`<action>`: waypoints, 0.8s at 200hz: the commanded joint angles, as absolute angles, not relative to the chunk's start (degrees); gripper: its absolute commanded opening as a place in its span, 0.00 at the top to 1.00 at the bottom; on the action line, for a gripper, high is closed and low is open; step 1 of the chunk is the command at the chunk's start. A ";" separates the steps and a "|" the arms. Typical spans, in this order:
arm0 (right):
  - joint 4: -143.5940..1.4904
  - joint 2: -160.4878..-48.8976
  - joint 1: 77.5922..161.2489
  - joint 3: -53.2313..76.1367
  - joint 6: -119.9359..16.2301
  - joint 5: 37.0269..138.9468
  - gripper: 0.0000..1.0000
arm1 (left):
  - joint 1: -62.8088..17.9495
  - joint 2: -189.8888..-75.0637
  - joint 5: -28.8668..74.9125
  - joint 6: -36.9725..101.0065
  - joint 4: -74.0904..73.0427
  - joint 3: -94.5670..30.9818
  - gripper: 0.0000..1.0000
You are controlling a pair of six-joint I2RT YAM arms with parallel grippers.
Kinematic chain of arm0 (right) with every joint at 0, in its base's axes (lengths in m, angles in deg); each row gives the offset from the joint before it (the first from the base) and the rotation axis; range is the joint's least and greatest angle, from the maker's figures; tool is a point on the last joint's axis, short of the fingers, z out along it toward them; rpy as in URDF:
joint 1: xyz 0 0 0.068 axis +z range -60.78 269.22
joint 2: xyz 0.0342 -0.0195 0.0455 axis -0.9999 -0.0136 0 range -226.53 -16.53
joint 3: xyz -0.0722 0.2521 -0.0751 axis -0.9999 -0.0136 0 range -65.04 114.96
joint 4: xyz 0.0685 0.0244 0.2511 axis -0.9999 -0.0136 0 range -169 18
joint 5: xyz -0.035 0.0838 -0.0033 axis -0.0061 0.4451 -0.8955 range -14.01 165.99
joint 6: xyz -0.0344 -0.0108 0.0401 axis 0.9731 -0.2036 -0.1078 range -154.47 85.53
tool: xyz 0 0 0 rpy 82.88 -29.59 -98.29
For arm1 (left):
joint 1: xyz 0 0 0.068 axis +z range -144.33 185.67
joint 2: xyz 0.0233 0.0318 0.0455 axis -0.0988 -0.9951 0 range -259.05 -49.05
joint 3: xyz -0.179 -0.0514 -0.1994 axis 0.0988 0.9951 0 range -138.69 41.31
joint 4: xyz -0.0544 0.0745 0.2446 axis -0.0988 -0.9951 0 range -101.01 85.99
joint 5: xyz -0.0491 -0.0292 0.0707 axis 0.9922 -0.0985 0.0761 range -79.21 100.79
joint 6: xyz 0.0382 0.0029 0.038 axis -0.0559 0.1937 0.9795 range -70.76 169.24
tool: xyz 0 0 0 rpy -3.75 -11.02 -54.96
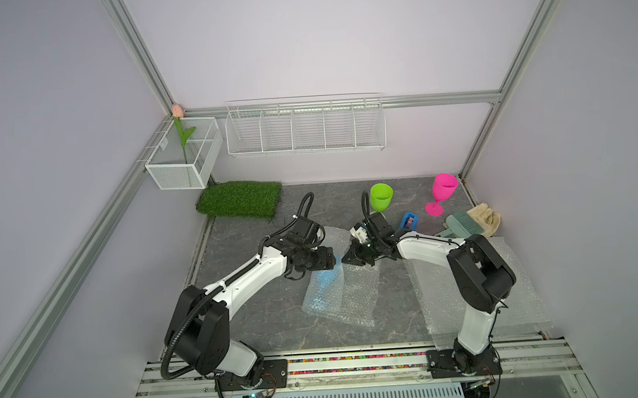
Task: Wrap wine glasses in bubble wrap
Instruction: Wrap the wine glass in bubble wrap.
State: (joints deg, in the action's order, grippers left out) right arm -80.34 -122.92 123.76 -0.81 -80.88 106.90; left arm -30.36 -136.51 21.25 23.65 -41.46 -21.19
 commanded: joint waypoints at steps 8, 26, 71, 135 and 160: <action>-82.29 -123.58 123.15 -2.54 -79.04 105.60 0.93 | -30.37 -142.69 21.30 29.20 -46.05 -26.99 0.00; -82.29 -123.75 122.95 -3.14 -78.86 105.39 0.93 | -30.42 -145.45 21.21 30.09 -46.00 -28.84 0.00; -83.33 -123.67 122.10 -4.13 -77.97 104.09 0.93 | -30.37 -151.70 27.71 32.44 -45.89 -31.56 0.00; -85.56 -124.72 120.69 -3.17 -75.70 102.87 0.93 | -30.37 -154.64 30.68 32.33 -44.26 -30.72 0.11; -87.46 -124.34 120.57 -2.34 -74.62 102.07 0.93 | -30.43 -154.63 32.07 30.79 -41.73 -29.07 0.16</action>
